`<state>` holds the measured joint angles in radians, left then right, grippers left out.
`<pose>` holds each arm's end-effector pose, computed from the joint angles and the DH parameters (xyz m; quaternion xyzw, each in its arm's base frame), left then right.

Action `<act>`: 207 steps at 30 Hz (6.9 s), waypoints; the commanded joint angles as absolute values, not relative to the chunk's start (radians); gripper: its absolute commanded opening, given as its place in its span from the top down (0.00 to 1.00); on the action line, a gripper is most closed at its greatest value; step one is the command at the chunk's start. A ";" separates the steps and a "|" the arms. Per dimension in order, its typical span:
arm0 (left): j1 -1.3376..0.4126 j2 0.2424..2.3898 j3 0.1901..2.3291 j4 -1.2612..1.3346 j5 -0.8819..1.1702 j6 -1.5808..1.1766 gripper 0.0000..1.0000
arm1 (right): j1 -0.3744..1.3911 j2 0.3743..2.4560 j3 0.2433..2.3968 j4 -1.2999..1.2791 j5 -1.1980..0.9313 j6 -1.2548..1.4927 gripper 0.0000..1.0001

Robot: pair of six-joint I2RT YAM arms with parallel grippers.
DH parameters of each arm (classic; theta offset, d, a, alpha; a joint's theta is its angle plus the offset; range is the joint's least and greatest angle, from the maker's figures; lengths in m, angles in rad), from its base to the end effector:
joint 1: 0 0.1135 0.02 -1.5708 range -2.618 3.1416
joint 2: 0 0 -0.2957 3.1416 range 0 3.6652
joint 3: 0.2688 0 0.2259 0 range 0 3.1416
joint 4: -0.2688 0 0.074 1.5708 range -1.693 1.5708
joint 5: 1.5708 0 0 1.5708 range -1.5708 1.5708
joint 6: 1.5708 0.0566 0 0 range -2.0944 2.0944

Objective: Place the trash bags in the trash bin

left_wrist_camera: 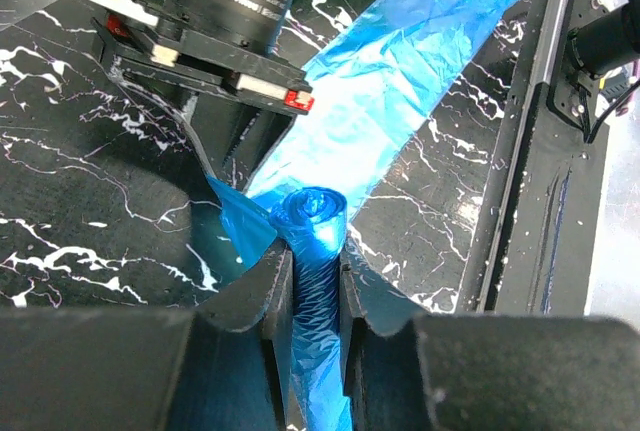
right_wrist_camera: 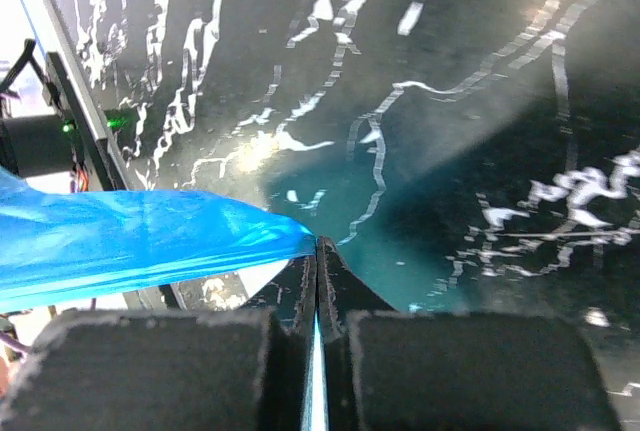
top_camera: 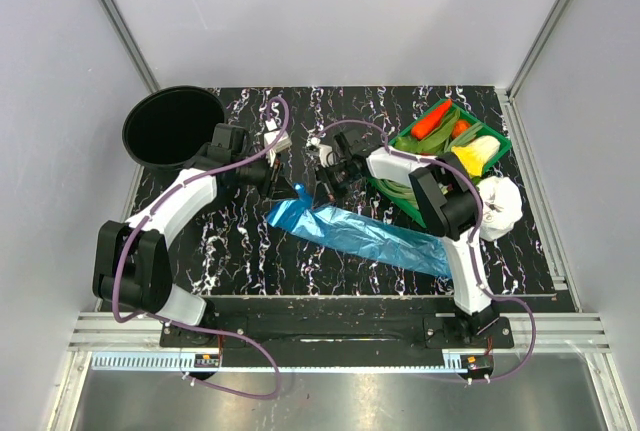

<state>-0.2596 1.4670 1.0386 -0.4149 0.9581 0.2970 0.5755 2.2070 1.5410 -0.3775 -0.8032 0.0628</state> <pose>0.2619 -0.1175 0.2921 0.3855 0.7524 -0.4248 0.3237 0.3646 0.2851 0.1660 -0.3238 0.8338 0.4336 0.1094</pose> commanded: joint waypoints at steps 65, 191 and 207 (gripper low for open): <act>-0.314 1.709 1.331 -0.655 0.351 0.666 0.19 | 0.560 1.896 1.327 -0.670 -0.486 -0.403 0.51; -0.209 1.773 1.577 -0.836 0.805 -0.031 1.00 | 0.732 1.706 1.103 -0.069 -0.110 -0.077 1.00; -0.216 1.669 1.433 -0.779 0.880 0.061 1.00 | 0.540 1.922 1.212 -0.198 -0.324 0.066 1.00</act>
